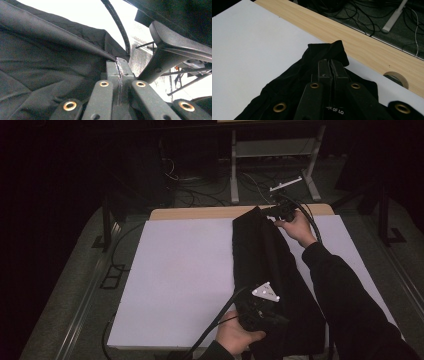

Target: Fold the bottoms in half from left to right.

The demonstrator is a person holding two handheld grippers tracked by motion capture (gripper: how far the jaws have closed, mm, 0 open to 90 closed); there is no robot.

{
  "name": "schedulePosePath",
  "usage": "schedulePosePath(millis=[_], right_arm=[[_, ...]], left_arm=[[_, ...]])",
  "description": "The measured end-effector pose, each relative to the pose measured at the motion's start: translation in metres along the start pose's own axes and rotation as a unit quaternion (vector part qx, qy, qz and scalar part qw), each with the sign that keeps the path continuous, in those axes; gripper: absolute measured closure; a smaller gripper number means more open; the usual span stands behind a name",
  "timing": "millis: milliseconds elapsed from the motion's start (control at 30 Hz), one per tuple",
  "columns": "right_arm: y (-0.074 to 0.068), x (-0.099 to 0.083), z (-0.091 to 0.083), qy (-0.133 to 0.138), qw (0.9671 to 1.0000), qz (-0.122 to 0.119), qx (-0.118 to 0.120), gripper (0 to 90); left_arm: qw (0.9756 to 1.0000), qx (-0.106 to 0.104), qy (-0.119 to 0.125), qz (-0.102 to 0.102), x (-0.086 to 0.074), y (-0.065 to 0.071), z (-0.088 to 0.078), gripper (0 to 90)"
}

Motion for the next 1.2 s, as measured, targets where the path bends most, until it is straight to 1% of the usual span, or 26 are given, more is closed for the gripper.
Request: schedulePosePath(millis=[33,133,200,300,333,400,467,500,567,633,667,700,767,800,967,1067,1200], right_arm=[[0.001,0.000,-0.001,0.000,1.0000,0.002,-0.001,86.3],[0.003,-0.002,-0.002,-0.003,1.0000,0.004,-0.007,86.2],[0.004,-0.002,-0.002,-0.003,1.0000,0.004,-0.007,86.3],[0.006,-0.004,-0.001,-0.008,0.9999,-0.009,-0.008,86.2],[0.007,-0.005,-0.001,-0.009,0.9998,-0.014,-0.009,86.2],[0.008,-0.006,0.000,-0.011,0.9997,-0.021,-0.012,86.2],[0.010,-0.007,0.001,-0.009,0.9996,-0.023,-0.011,86.2],[0.011,-0.008,0.002,-0.009,0.9996,-0.024,-0.011,86.2],[0.013,-0.009,0.004,-0.008,0.9996,-0.023,-0.012,86.2],[0.014,-0.010,0.005,-0.006,0.9996,-0.023,-0.012,86.2],[0.017,-0.012,0.007,-0.006,0.9996,-0.022,-0.015,86.2],[0.018,-0.012,0.007,-0.005,0.9997,-0.020,-0.016,86.3],[0.020,-0.014,0.008,-0.005,0.9996,-0.020,-0.018,86.2],[0.021,-0.015,0.008,-0.005,0.9996,-0.021,-0.019,86.2],[0.026,-0.018,0.007,-0.004,0.9993,-0.029,-0.024,86.2],[0.029,-0.022,0.008,-0.007,0.9988,-0.038,-0.028,86.2],[0.034,-0.027,0.009,-0.004,0.9988,-0.039,-0.029,86.2]], left_arm=[[1.0000,0.000,0.000,0.000,0.000,0.000,0.000,88.8],[1.0000,-0.003,-0.001,-0.005,0.002,0.001,0.007,88.8],[1.0000,-0.005,-0.001,-0.008,0.003,0.002,0.010,88.8],[0.9999,-0.009,-0.001,-0.009,0.004,0.003,0.018,88.8],[0.9998,-0.011,-0.003,-0.013,0.005,0.004,0.022,88.8],[0.9997,-0.011,-0.003,-0.021,0.006,0.004,0.027,88.8],[0.9994,-0.010,-0.004,-0.033,0.008,0.005,0.033,88.8],[0.9994,-0.010,-0.004,-0.033,0.008,0.005,0.033,88.8],[0.9990,-0.013,0.002,-0.042,0.012,0.006,0.040,88.8],[0.9989,-0.013,0.002,-0.044,0.012,0.006,0.042,88.8],[0.9989,-0.013,0.000,-0.045,0.014,0.006,0.047,88.8],[0.9989,-0.013,0.000,-0.045,0.014,0.006,0.047,88.8],[0.9987,-0.016,-0.002,-0.049,0.017,0.007,0.054,88.8],[0.9987,-0.016,-0.002,-0.049,0.017,0.007,0.054,88.8],[0.9981,-0.019,-0.009,-0.059,0.022,0.009,0.064,88.8],[0.9975,-0.020,-0.014,-0.066,0.023,0.010,0.070,88.8],[0.9968,-0.021,-0.022,-0.074,0.024,0.009,0.077,88.8]])
Point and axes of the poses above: each handheld gripper's, and its own axes: z roughly forward along the jaws, x roughly out of its top, y roughly to its right, the point moved 3 cm from there along z, roughly forward along the jaws, and after that the axes turned 13 degrees about x, right-handed, at the moved point
